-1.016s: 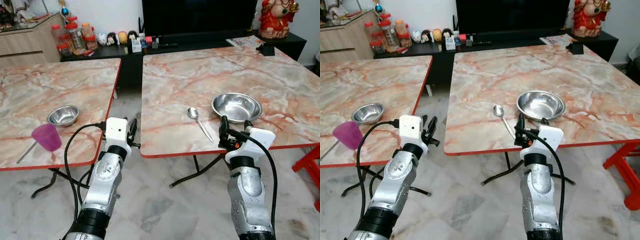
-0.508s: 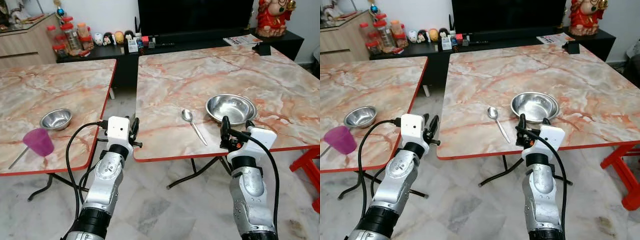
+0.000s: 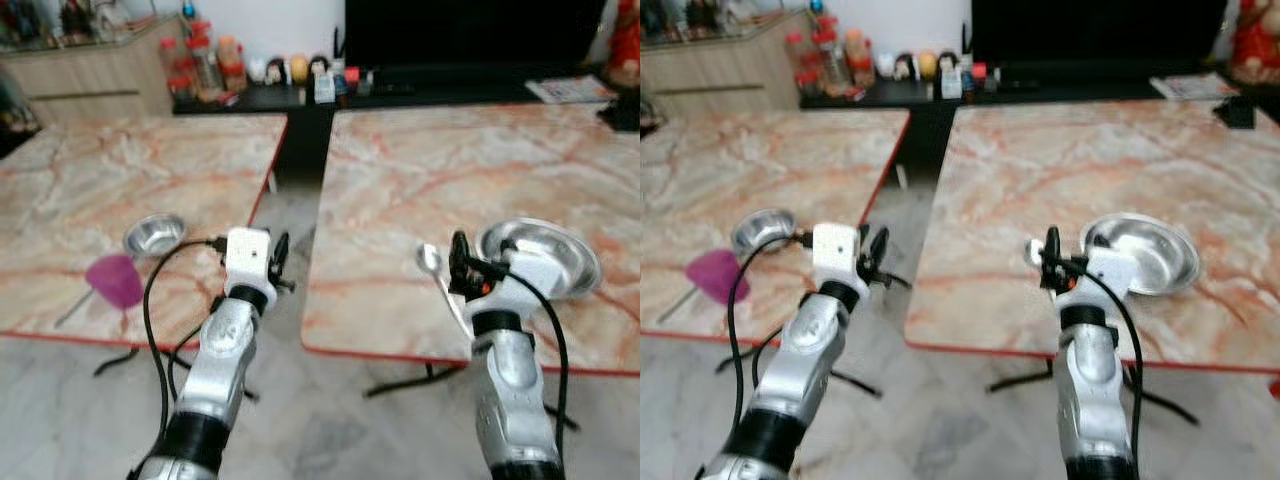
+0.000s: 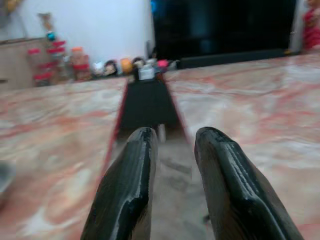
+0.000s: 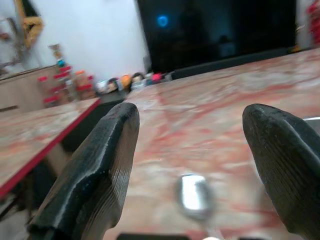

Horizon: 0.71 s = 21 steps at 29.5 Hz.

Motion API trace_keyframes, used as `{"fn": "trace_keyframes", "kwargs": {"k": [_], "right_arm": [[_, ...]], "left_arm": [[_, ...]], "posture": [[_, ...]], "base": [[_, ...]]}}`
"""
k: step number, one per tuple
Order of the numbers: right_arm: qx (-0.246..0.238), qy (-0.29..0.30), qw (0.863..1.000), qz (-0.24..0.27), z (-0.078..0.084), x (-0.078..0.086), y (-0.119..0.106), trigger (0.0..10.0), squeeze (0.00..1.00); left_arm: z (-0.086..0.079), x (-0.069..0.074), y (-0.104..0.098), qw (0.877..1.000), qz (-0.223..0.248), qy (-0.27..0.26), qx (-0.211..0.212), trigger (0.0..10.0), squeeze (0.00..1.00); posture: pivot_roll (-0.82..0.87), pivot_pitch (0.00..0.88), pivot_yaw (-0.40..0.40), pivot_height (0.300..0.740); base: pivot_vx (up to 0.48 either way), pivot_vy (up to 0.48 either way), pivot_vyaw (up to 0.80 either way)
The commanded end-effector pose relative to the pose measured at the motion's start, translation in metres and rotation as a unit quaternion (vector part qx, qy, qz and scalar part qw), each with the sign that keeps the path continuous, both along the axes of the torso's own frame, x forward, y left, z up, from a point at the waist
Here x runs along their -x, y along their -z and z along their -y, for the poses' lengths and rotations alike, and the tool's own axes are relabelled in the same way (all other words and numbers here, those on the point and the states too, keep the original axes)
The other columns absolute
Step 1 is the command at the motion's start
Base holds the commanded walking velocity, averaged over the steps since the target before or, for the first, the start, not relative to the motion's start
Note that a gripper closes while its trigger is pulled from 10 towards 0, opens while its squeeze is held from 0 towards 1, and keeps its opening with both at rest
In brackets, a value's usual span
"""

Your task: Setting the table

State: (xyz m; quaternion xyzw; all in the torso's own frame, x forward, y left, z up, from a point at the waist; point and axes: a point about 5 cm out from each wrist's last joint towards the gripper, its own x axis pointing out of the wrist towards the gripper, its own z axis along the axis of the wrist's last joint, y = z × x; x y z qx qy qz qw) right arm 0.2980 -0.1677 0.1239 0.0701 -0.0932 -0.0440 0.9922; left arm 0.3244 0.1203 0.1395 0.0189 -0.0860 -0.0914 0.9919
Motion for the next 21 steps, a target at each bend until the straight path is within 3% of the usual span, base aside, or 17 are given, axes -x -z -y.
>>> {"fn": "trace_keyframes", "kwargs": {"k": [1, 13, 17, 21], "right_arm": [[0.001, 0.003, 1.0, 0.0, 0.003, 0.0002, -0.0004, 10.0, 0.0], [-0.008, 0.001, 1.0, -0.003, 0.0034, -0.0003, 0.0008, 10.0, 0.0], [-0.005, 0.001, 1.0, -0.001, 0.0026, -0.0009, 0.0007, 10.0, 0.0], [-0.004, 0.0, 1.0, 0.0, 0.0028, -0.001, 0.0002, 10.0, 0.0]], "left_arm": [[-0.0002, -0.0007, 0.0006, 1.0, -0.003, -0.003, 0.0, 10.0, 0.0], [-0.0007, 0.0004, 0.0023, 1.0, -0.004, 0.002, -0.001, 10.0, 0.0], [-0.0011, 0.0008, 0.0028, 1.0, -0.005, 0.001, 0.0, 10.0, 0.0], [-0.0012, 0.0006, 0.0034, 1.0, -0.006, 0.001, -0.001, 10.0, 0.0]], "posture": [[-0.06, 0.0, 0.055, 0.74], [-0.06, 0.0, 0.051, 0.74], [-0.06, 0.0, 0.05, 0.74], [-0.06, 0.0, 0.049, 0.74]], "base": [[0.3, 0.0, 0.0], [0.288, 0.0, 0.0], [0.246, 0.0, -0.48], [0.0, 0.0, 0.0]]}}
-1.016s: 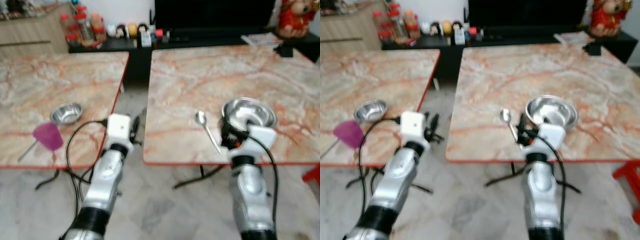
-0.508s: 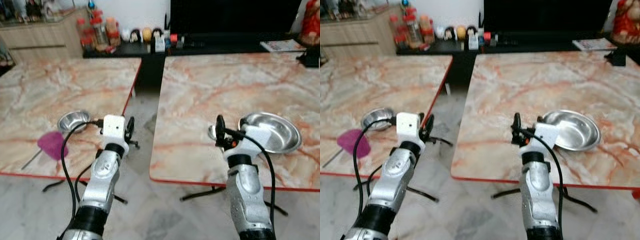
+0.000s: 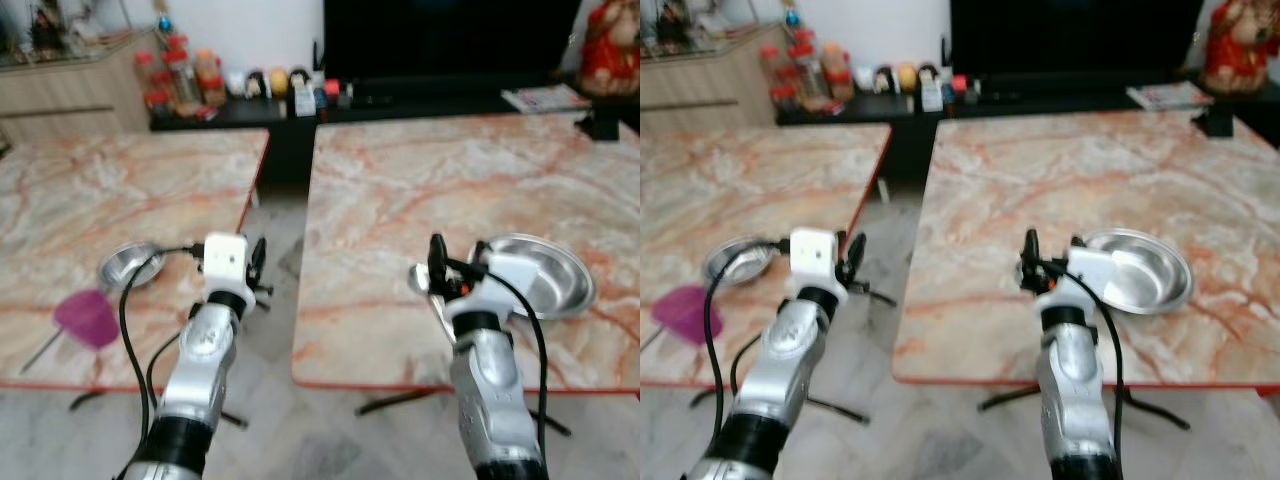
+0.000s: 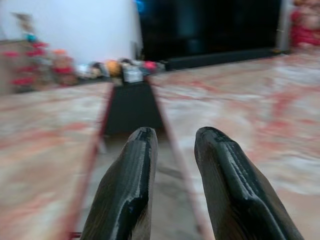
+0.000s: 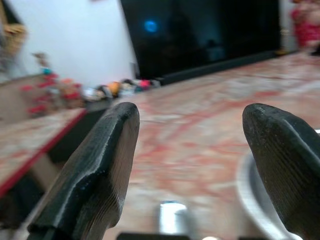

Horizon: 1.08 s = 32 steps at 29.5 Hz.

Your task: Setting the table

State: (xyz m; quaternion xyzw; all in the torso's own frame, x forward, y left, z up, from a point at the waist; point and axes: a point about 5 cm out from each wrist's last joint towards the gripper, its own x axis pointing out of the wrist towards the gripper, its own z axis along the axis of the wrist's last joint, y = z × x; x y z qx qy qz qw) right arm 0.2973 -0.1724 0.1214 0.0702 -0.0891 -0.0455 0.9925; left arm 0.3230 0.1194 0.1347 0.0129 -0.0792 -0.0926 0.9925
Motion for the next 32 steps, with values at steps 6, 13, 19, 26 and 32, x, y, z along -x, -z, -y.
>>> {"fn": "trace_keyframes", "kwargs": {"k": [6, 13, 19, 26, 32], "right_arm": [[-0.007, -0.002, 1.0, 0.003, -0.0029, -0.0018, -0.0021, 10.0, 0.0], [-0.007, -0.005, 1.0, 0.002, -0.0032, -0.0013, -0.0013, 10.0, 0.0], [-0.003, -0.002, 1.0, -0.006, -0.0028, -0.0002, 0.002, 10.0, 0.0], [0.005, 0.008, 1.0, -0.019, -0.0007, -0.0011, 0.0037, 10.0, 0.0], [0.03, 0.02, 0.998, -0.056, 0.0041, -0.0046, 0.0055, 10.0, 0.0]], "left_arm": [[-0.0029, -0.0003, -0.0007, 1.0, 0.001, -0.001, -0.005, 10.0, 0.0], [-0.0029, 0.0, 0.0002, 1.0, -0.001, -0.002, -0.004, 10.0, 0.0], [-0.0018, 0.0001, 0.0002, 1.0, -0.001, 0.002, -0.003, 10.0, 0.0], [-0.0032, 0.0005, 0.0002, 1.0, -0.002, 0.003, -0.004, 10.0, 0.0], [-0.0004, 0.001, -0.0003, 1.0, -0.004, 0.009, -0.003, 10.0, 0.0]], "posture": [[-0.06, 0.0, 0.048, 0.74], [-0.06, 0.0, 0.049, 0.74], [-0.06, 0.0, 0.051, 0.74], [-0.07, 0.0, 0.05, 0.74], [-0.07, 0.0, 0.048, 0.74]], "base": [[0.0, 0.0, 0.0], [0.0, 0.0, 0.0], [0.0, 0.0, 0.0], [0.0, 0.0, 0.0], [0.0, 0.0, 0.0]]}}
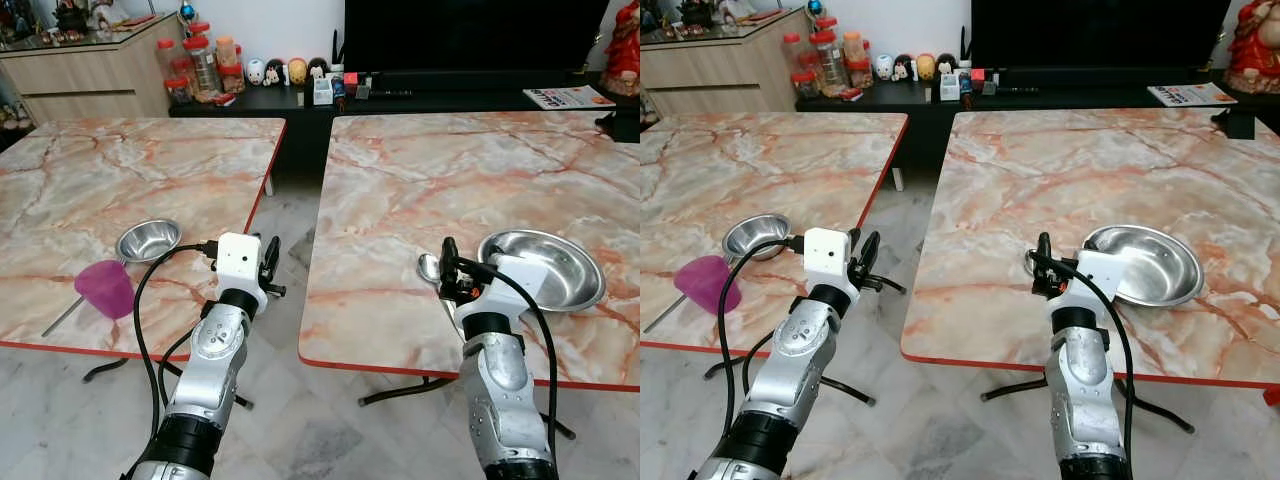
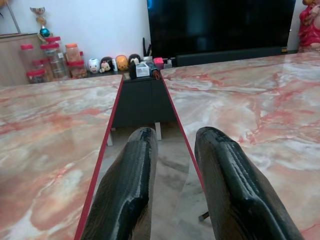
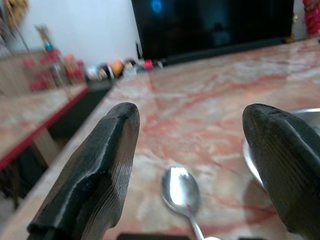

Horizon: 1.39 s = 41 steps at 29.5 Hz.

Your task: Setting the table

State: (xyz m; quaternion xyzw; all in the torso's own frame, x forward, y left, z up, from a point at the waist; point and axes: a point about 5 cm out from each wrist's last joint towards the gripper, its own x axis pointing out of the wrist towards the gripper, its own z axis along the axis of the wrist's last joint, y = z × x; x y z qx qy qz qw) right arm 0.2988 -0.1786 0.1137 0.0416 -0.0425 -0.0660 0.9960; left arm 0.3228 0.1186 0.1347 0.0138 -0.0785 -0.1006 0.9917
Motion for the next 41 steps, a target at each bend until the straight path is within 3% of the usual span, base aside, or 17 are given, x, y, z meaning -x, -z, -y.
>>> {"fn": "trace_keyframes", "kwargs": {"k": [1, 5, 7, 8, 9, 10, 11, 17, 18, 19, 36, 37, 41], "right_arm": [[0.008, -0.001, 1.0, -0.011, -0.002, -0.003, -0.002, 10.0, 0.0], [0.026, -0.016, 0.999, -0.031, -0.001, -0.001, 0.002, 10.0, 0.04], [0.032, -0.031, 0.998, -0.038, -0.004, 0.002, 0.003, 10.0, 0.45], [0.033, -0.035, 0.998, -0.042, -0.004, 0.003, 0.004, 10.0, 0.45], [0.039, -0.038, 0.997, -0.049, -0.005, 0.004, 0.006, 10.0, 0.12], [0.044, -0.04, 0.997, -0.056, -0.006, 0.005, 0.007, 10.0, 0.12], [0.046, -0.043, 0.996, -0.068, -0.006, 0.007, 0.009, 10.0, 0.0], [0.055, -0.048, 0.991, -0.112, -0.004, 0.011, 0.019, 9.8, 0.0], [0.054, -0.048, 0.991, -0.115, -0.004, 0.012, 0.02, 5.6, 0.0], [0.05, -0.046, 0.991, -0.115, -0.003, 0.013, 0.019, 0.0, 0.0], [0.053, -0.043, 0.989, -0.133, -0.003, 0.011, 0.02, 0.0, 0.0], [0.056, -0.039, 0.988, -0.14, -0.002, 0.011, 0.021, 10.0, 0.0], [0.049, -0.026, 0.985, -0.161, 0.002, 0.01, 0.026, 10.0, 0.0]], "left_arm": [[-0.001, 0.001, 0.0, 1.0, -0.004, 0.002, -0.001, 10.0, 0.0], [-0.001, 0.001, 0.002, 1.0, -0.008, 0.002, 0.0, 10.0, 0.0], [-0.001, 0.002, 0.002, 1.0, -0.01, 0.003, 0.001, 10.0, 0.0], [0.0, 0.002, 0.002, 1.0, -0.01, 0.003, 0.001, 10.0, 0.0], [0.0, 0.002, 0.002, 1.0, -0.011, 0.004, 0.001, 10.0, 0.0], [0.0, 0.002, 0.003, 1.0, -0.012, 0.005, 0.001, 10.0, 0.0], [0.001, 0.002, 0.003, 1.0, -0.014, 0.007, 0.001, 10.0, 0.0], [0.004, 0.001, 0.005, 1.0, -0.021, 0.015, 0.001, 10.0, 0.0], [0.005, 0.001, 0.005, 1.0, -0.022, 0.016, 0.001, 10.0, 0.0], [0.005, 0.001, 0.005, 1.0, -0.023, 0.017, 0.001, 10.0, 0.0], [0.005, 0.003, 0.007, 0.999, -0.029, 0.03, -0.008, 10.0, 0.0], [0.005, 0.004, 0.008, 0.999, -0.03, 0.033, -0.008, 10.0, 0.0], [0.006, 0.005, 0.009, 0.999, -0.033, 0.038, -0.01, 10.0, 0.0]], "posture": [[-0.07, 0.0, 0.047, 0.74], [-0.07, 0.0, 0.046, 0.74], [-0.07, 0.0, 0.044, 0.74], [-0.07, 0.0, 0.044, 0.74], [-0.08, 0.0, 0.045, 0.74], [-0.08, 0.0, 0.045, 0.74], [-0.08, 0.0, 0.046, 0.74], [-0.09, 0.013, 0.05, 0.74], [-0.09, 0.014, 0.05, 0.74], [-0.09, 0.014, 0.05, 0.74], [-0.08, 0.0, 0.055, 0.74], [-0.08, 0.0, 0.056, 0.74], [-0.08, 0.0, 0.057, 0.74]], "base": [[0.0, 0.0, 0.0], [0.0, 0.0, 0.0], [0.0, 0.0, 0.0], [0.0, 0.0, 0.0], [0.0, 0.0, 0.0], [0.0, 0.0, 0.0], [0.0, 0.0, 0.0], [0.0, 0.0, 0.0], [0.0, 0.0, 0.0], [0.0, 0.0, 0.0], [0.0, 0.0, 0.0], [0.0, 0.0, 0.0], [0.0, 0.0, 0.0]]}}
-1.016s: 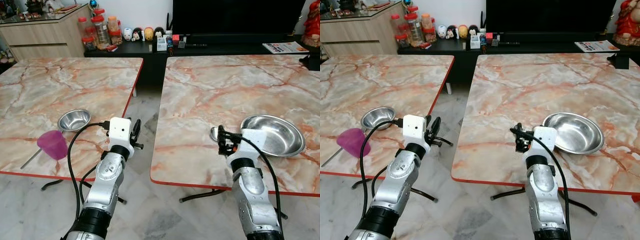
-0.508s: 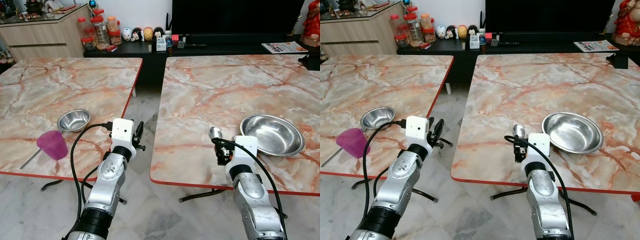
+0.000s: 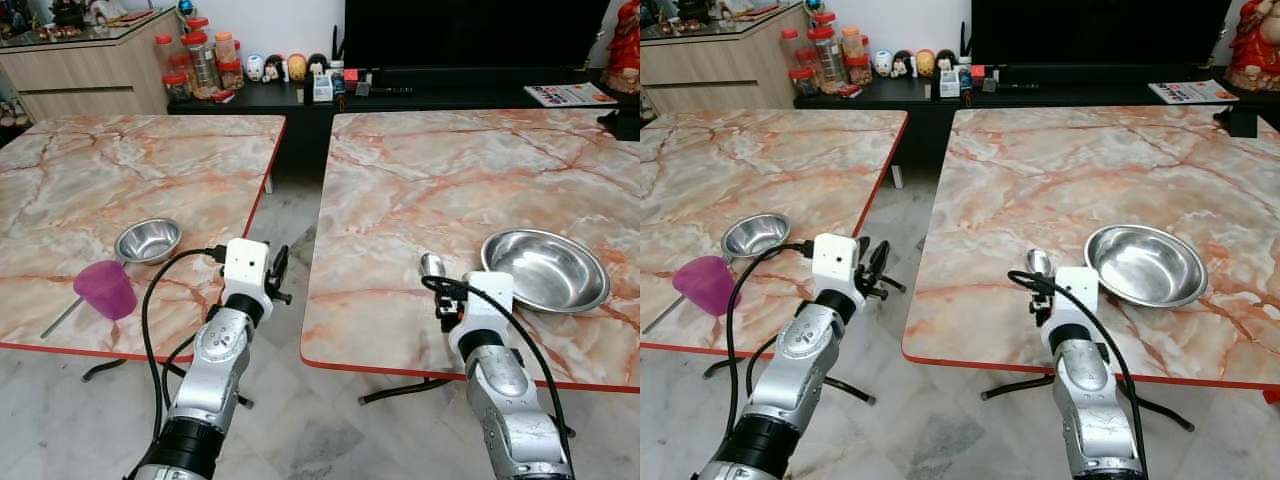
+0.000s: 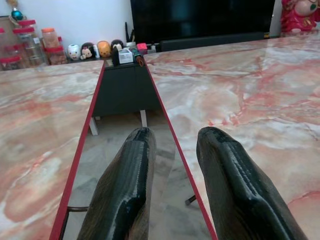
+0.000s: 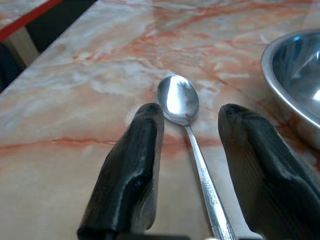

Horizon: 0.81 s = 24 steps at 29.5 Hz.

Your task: Setting the table

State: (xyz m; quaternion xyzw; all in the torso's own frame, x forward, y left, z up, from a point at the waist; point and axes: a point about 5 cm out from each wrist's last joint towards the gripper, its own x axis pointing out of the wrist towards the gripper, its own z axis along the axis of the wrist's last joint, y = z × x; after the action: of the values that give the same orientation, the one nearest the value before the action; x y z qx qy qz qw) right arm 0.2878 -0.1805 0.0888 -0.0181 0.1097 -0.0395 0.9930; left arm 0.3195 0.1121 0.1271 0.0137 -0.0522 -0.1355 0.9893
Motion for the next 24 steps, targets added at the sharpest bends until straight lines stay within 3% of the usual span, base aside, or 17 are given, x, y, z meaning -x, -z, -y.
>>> {"fn": "trace_keyframes", "kwargs": {"k": [1, 8, 19, 24], "right_arm": [[0.0, 0.01, 1.0, -0.012, 0.003, -0.002, 0.002, 10.0, 0.0], [0.002, 0.04, 0.999, -0.031, 0.017, -0.007, 0.002, 10.0, 0.0], [0.004, -0.027, 0.998, -0.061, 0.006, -0.021, 0.0, 10.0, 0.0], [0.016, -0.03, 0.998, -0.057, 0.008, -0.027, -0.003, 10.0, 0.0]], "left_arm": [[0.0, 0.002, 0.002, 1.0, -0.007, 0.006, -0.005, 10.0, 0.0], [0.004, 0.003, 0.002, 1.0, -0.011, 0.017, -0.003, 10.0, 0.0], [0.006, 0.002, 0.001, 1.0, -0.015, 0.017, 0.0, 10.0, 0.0], [0.006, 0.002, 0.001, 1.0, -0.016, 0.016, 0.002, 10.0, 0.0]], "posture": [[-0.08, 0.0, 0.058, 0.74], [-0.08, 0.0, 0.06, 0.74], [-0.08, 0.0, 0.057, 0.74], [-0.08, 0.0, 0.053, 0.74]], "base": [[0.0, 0.0, 0.0], [0.0, 0.0, 0.0], [0.0, 0.0, 0.0], [0.0, 0.0, 0.0]]}}
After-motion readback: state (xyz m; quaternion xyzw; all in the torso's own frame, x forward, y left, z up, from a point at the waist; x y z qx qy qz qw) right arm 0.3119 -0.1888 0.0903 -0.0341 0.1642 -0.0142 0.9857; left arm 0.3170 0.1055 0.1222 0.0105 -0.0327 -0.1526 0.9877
